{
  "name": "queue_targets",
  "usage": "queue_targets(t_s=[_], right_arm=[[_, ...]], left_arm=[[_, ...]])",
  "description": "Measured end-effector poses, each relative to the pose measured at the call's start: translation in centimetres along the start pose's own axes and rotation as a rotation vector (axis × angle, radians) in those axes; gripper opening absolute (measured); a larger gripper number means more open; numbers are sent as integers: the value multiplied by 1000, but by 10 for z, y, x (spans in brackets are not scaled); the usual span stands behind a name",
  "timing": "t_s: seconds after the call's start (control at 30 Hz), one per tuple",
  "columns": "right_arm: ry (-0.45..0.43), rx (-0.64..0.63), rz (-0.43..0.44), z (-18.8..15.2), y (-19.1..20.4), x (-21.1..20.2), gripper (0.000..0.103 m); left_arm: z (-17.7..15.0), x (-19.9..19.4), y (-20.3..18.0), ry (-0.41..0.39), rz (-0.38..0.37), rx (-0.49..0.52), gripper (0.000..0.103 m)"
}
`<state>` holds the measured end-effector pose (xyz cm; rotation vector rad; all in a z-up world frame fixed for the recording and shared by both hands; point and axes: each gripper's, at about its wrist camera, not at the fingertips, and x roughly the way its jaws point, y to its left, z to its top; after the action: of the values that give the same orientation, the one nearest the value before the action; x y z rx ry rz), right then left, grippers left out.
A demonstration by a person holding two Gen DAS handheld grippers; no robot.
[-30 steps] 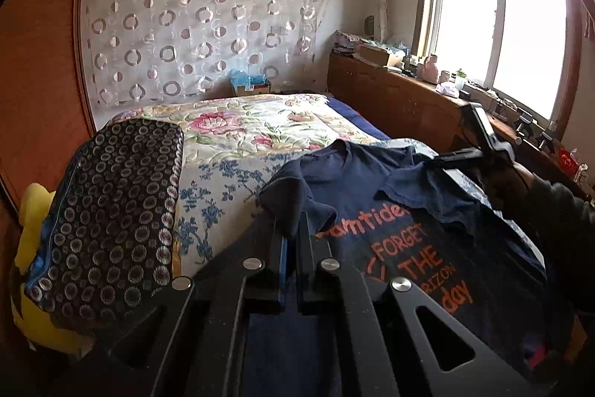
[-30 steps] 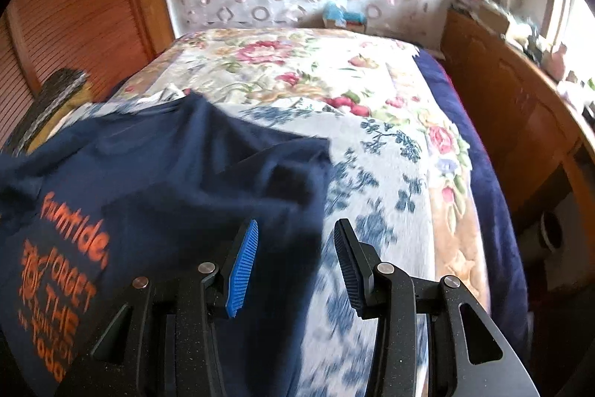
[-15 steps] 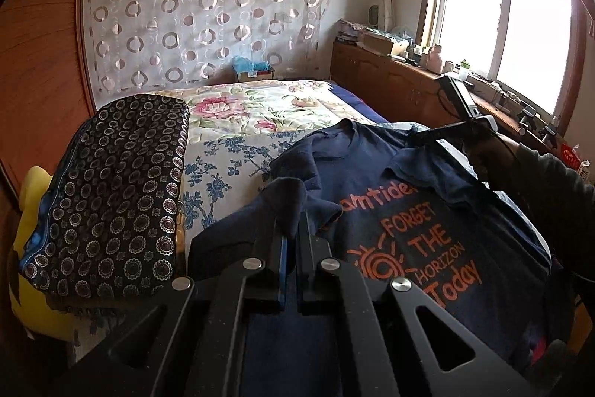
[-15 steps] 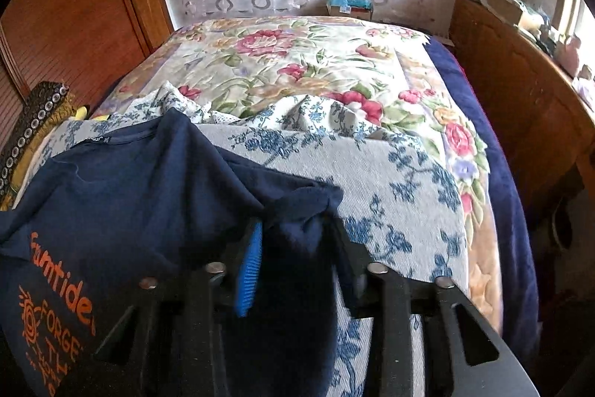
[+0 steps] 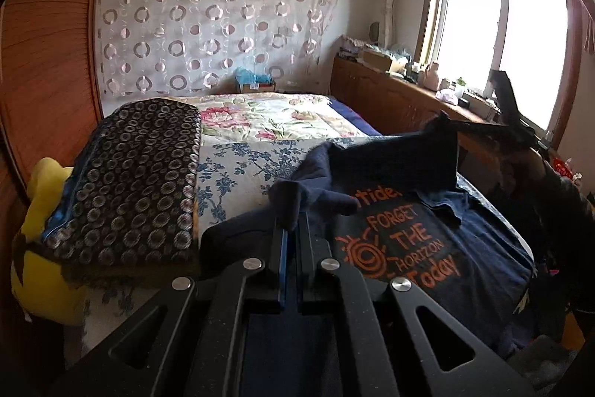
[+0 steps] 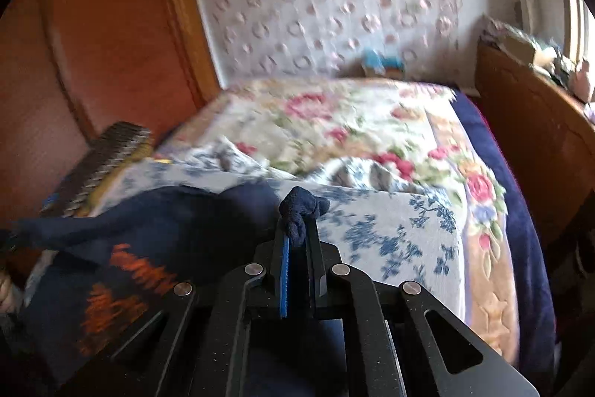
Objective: Fold small clothes
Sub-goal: 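Lift the hem with both grippers and fold it toward the collar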
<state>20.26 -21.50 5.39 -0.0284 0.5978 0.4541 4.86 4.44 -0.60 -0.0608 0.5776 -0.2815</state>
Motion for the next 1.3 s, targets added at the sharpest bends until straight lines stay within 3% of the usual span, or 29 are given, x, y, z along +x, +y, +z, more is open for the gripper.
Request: queue_targets(t_s=[0.13, 0.3, 0.5, 0.73, 1.03, 1.3], right_arm=[[-23, -32, 21, -33, 15, -43, 7], [-67, 18, 5, -79, 10, -86, 7], [-69, 61, -6, -126, 18, -110, 7], [-69, 51, -38, -129, 29, -140, 7], [-68, 33, -49, -134, 36, -163, 7], [-17, -7, -88, -138, 38, -175, 7]], left_arm=[[-12, -20, 5, -11, 3, -27, 4], [-30, -37, 23, -17, 28, -72, 4], [-48, -46, 37, -5, 81, -106, 4], [-59, -69, 40, -18, 119, -105, 4], [-57, -103, 33, -54, 115, -86, 4], [-55, -117, 26, -68, 153, -33, 4]])
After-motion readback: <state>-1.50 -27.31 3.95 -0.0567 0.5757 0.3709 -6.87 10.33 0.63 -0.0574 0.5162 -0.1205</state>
